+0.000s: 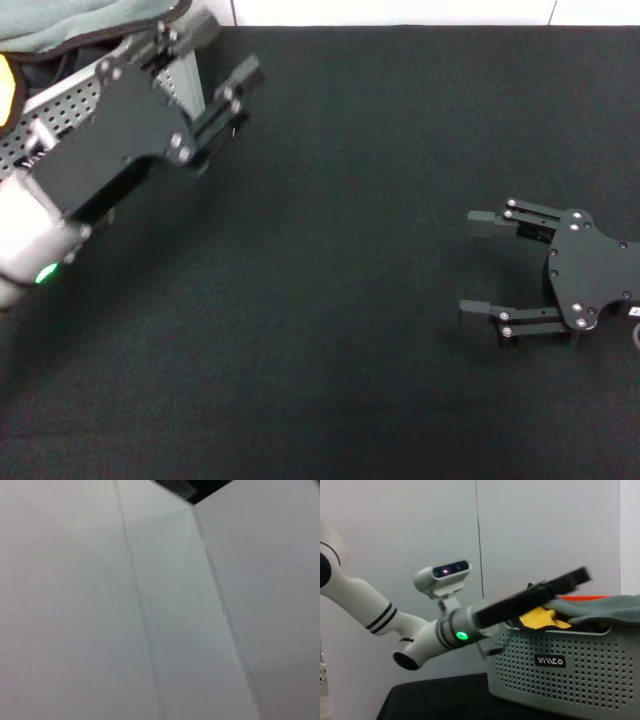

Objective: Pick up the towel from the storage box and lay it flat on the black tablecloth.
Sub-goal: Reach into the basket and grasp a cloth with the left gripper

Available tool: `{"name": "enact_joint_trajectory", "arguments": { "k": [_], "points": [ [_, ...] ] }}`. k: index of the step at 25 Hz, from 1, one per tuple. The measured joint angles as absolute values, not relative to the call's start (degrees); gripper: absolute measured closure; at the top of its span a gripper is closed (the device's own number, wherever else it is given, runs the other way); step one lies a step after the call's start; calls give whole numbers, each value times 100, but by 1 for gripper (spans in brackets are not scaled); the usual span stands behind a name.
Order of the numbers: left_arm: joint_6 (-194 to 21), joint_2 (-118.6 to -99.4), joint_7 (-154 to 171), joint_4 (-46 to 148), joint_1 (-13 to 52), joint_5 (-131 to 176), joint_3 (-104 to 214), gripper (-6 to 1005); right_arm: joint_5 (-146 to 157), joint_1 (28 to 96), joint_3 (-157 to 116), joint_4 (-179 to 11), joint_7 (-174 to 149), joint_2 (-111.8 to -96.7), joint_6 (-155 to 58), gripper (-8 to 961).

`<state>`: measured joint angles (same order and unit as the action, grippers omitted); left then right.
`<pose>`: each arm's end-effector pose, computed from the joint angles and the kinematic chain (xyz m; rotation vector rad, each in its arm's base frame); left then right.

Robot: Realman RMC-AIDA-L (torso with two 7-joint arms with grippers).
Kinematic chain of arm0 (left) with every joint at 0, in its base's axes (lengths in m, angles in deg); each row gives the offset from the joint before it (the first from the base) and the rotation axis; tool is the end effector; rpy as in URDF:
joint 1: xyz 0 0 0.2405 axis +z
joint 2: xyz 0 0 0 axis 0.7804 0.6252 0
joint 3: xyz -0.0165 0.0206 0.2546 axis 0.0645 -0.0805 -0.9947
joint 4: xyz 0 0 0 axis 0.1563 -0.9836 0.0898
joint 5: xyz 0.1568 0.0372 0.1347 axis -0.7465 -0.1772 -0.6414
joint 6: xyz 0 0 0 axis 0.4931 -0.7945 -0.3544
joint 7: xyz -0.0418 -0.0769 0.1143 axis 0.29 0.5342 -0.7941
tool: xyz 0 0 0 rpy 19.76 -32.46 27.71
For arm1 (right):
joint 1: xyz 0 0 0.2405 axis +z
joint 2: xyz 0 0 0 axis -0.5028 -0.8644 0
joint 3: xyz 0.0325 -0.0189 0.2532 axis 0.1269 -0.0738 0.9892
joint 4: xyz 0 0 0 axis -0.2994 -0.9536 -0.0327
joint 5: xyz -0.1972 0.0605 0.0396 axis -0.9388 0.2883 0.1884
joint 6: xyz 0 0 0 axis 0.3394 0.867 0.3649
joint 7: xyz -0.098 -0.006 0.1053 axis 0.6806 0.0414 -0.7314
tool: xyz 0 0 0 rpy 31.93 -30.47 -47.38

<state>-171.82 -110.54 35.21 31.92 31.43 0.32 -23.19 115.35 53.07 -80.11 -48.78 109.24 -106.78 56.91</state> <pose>-0.2485 0.2932 0.0082 -2.0398 0.0145 -1.2284 0.2318 0.2883 -0.0020 -2.8227 0.0679 1.0235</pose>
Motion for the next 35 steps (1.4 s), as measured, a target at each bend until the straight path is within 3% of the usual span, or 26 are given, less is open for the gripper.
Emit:
{"name": "enact_joint_trajectory", "arguments": {
  "k": [5, 35],
  "points": [
    [-16525, -11240, 3012, 3205, 2935, 24, -1768, 465, 11535, 5291, -8013, -4885, 10925, -10680, 5703, 71],
    [-14912, -11396, 1172, 3196, 2836, 94, -828, 465, 11535, 5312, -8048, -4887, 10915, -10696, 5750, 74]
  ]
}}
